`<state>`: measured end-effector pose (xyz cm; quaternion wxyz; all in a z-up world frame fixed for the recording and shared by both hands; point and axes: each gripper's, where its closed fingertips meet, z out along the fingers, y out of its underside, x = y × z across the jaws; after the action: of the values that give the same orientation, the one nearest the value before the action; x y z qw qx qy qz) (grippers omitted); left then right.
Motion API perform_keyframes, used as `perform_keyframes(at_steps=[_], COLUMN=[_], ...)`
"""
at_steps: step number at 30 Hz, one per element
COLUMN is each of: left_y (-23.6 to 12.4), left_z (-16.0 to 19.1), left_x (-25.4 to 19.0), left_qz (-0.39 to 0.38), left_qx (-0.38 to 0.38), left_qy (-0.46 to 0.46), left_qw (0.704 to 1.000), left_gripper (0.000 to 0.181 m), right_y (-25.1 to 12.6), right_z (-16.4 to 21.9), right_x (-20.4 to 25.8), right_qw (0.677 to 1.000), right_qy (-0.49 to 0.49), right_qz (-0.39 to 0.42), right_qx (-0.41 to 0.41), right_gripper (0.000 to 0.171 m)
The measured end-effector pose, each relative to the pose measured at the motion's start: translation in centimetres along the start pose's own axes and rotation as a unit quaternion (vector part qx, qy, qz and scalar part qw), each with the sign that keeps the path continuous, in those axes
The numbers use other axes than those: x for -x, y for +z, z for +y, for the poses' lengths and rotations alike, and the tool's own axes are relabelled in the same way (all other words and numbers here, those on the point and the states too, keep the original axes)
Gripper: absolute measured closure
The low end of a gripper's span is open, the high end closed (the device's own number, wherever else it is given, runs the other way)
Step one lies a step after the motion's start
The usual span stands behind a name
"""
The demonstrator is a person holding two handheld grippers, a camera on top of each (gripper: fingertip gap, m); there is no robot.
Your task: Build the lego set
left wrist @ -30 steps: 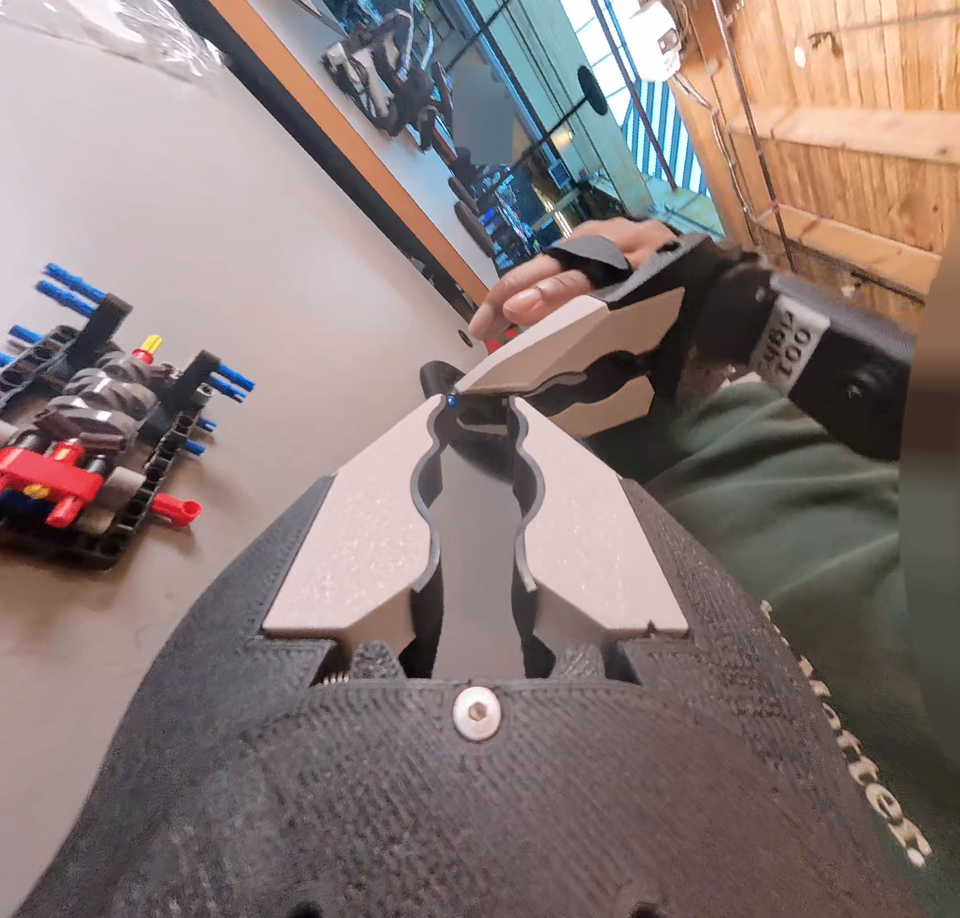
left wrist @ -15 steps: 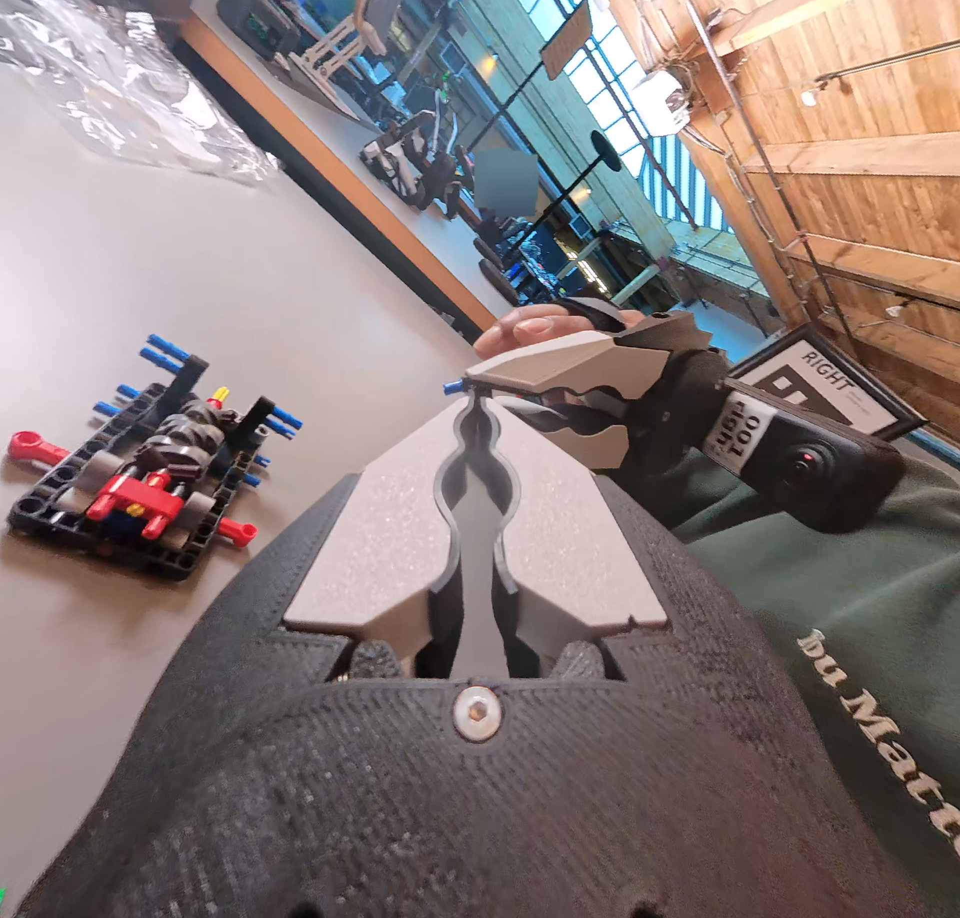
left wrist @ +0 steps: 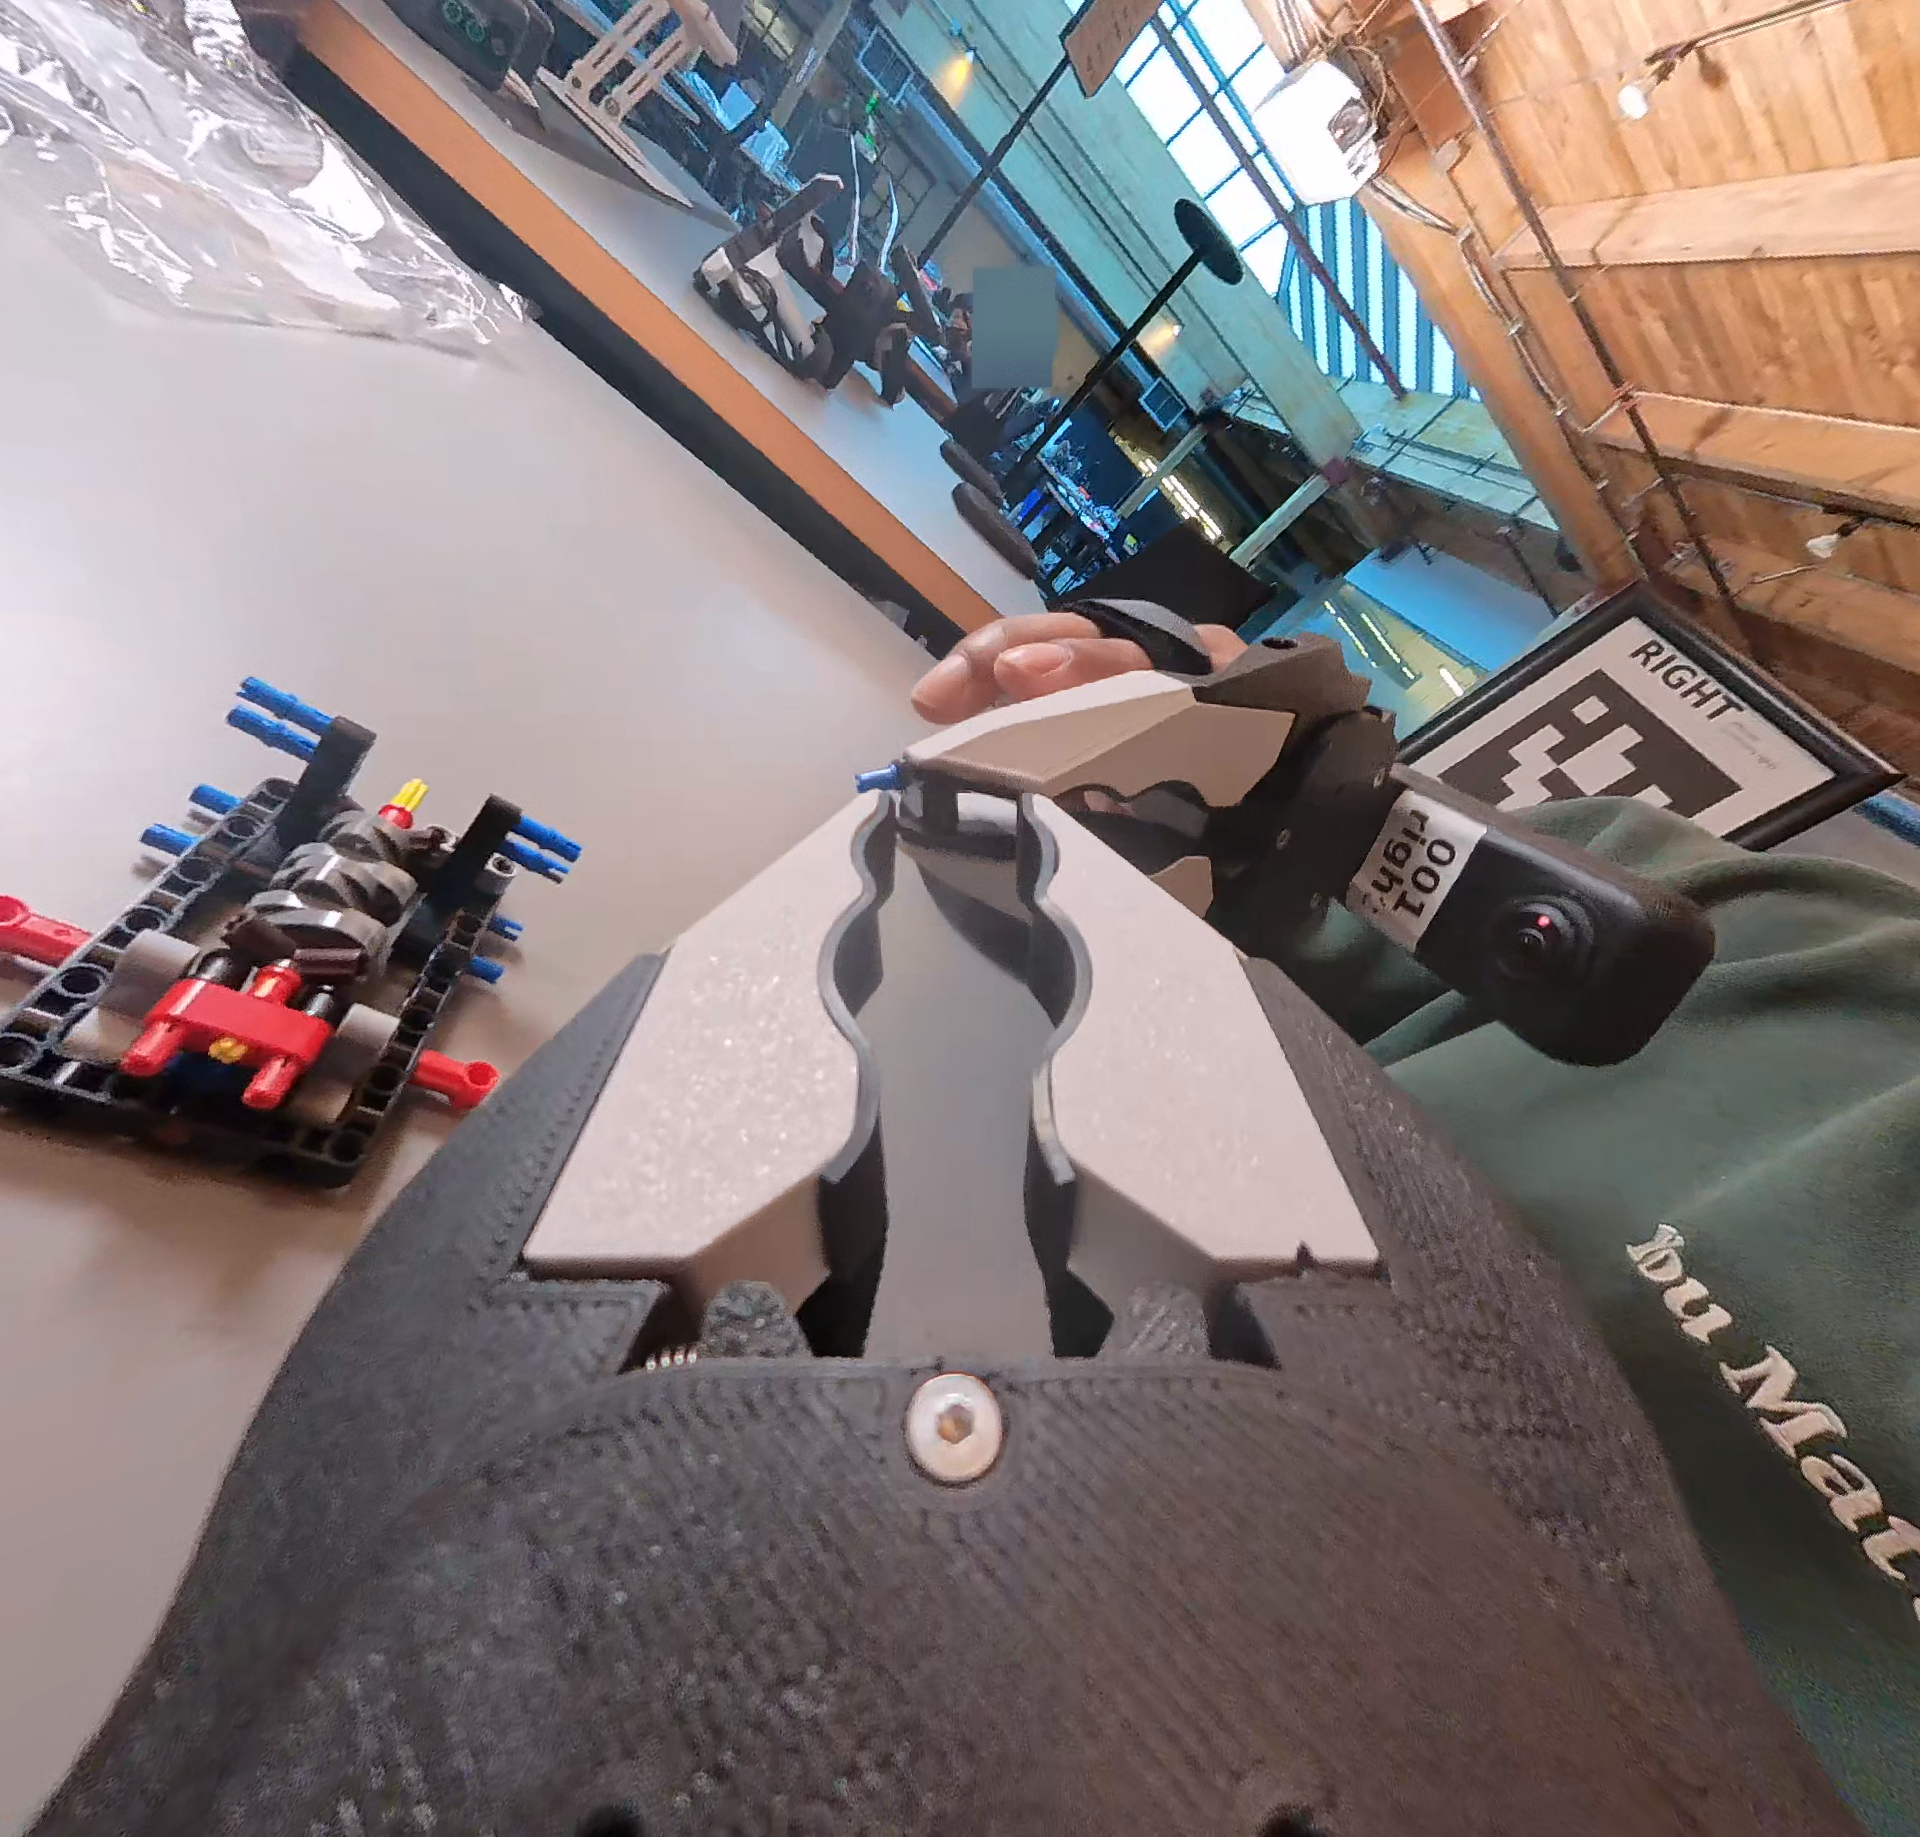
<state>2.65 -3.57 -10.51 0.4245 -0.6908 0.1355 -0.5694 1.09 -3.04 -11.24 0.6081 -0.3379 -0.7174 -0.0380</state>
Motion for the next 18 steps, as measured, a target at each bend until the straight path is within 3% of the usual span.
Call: perform_keyframes(at_steps=[3, 13, 18], left_y=[-0.3, -0.2, -0.5], left_z=[-0.1, -0.2, -0.3], left_x=[0.1, -1.0, -1.4], left_qz=[0.002, 0.024, 0.041], left_qx=[0.002, -0.011, -0.008], left_qy=[0.011, 0.027, 0.039], left_qw=[1.0, 0.999, 0.998], left_gripper=[0.173, 0.176, 0.176], right_y=[-0.1, -0.7, -1.0], right_z=[-0.4, -1.9, -2.2], right_x=[-0.1, -0.8, -1.1], right_qw=[1.0, 0.996, 0.993], right_qy=[-0.018, 0.003, 0.056], right_qz=[0.015, 0.056, 0.033], right_qx=[-0.013, -0.065, -0.101], right_gripper=[0.164, 0.164, 0.158])
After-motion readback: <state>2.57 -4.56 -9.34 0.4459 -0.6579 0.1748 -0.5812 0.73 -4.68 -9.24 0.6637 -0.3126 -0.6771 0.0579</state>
